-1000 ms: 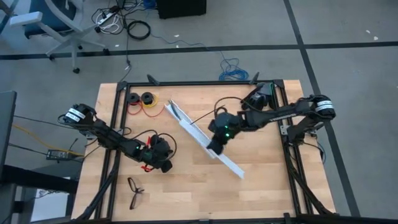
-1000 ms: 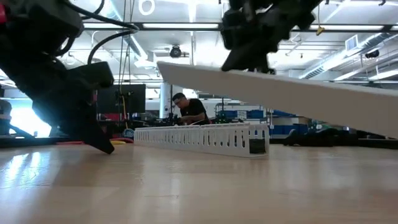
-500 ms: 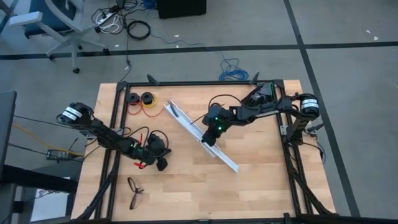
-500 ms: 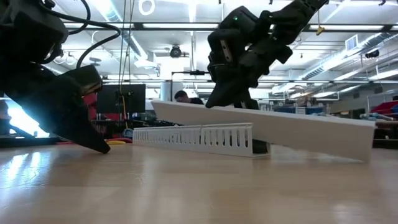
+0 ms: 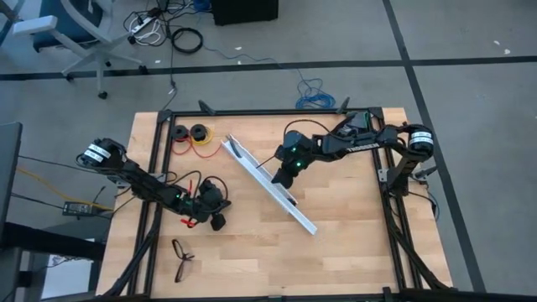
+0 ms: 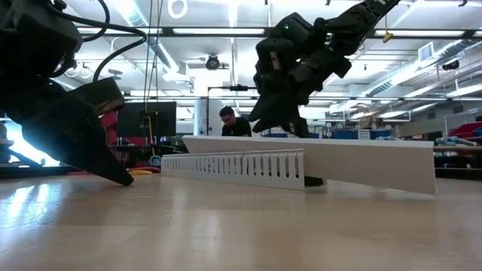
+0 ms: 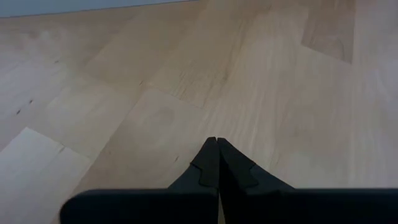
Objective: Ziptie cables
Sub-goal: Close the white cable duct
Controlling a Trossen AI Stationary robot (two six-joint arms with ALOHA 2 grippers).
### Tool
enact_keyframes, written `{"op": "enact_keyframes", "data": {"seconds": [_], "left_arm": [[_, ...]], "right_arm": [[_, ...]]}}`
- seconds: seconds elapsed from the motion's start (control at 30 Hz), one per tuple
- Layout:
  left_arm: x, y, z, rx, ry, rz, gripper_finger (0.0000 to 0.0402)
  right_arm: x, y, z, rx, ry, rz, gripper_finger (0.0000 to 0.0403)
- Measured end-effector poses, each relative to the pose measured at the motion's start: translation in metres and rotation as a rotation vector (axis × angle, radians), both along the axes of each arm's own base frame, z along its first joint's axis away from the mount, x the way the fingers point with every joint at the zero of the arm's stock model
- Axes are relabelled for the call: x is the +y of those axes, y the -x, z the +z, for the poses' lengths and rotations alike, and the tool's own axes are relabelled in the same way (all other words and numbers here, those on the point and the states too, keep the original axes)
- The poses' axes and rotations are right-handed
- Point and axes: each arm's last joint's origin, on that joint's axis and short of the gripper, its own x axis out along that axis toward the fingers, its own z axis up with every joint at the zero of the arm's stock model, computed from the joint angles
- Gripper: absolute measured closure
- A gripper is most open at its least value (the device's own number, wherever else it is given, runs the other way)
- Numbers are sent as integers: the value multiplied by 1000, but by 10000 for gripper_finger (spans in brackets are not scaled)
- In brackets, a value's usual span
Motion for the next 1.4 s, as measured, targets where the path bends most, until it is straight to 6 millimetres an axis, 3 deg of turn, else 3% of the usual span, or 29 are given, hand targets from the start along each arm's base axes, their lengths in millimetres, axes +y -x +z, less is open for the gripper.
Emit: {"op": "enact_keyframes", "data": {"seconds": [0.17, 0.27, 0.4, 0.53, 0.8, 1.03, 1.17, 1.4], "left_arm": [[0, 0, 0, 4, -15, -13, 400], [2, -1, 0, 6, -24, -12, 400], [9, -3, 0, 17, -53, -3, 400], [22, -8, 0, 48, -105, -17, 400], [49, -10, 9, 63, -156, -3, 400], [52, -7, 17, 53, -125, 2, 400], [50, -4, 19, 58, -59, -3, 400], [46, -4, 20, 41, -36, -9, 400]], "right_arm": [[-14, 15, 28, -79, 121, -5, 333], [-11, 32, 49, -59, 248, -40, 348], [20, 57, 71, 40, 433, -65, 371], [65, 79, 76, 170, 528, -93, 395], [165, 114, 47, 364, 591, -190, 402], [227, 144, 13, 517, 484, -229, 403], [253, 154, -10, 529, 519, -229, 403], [272, 151, -56, 540, 598, -285, 402]]}}
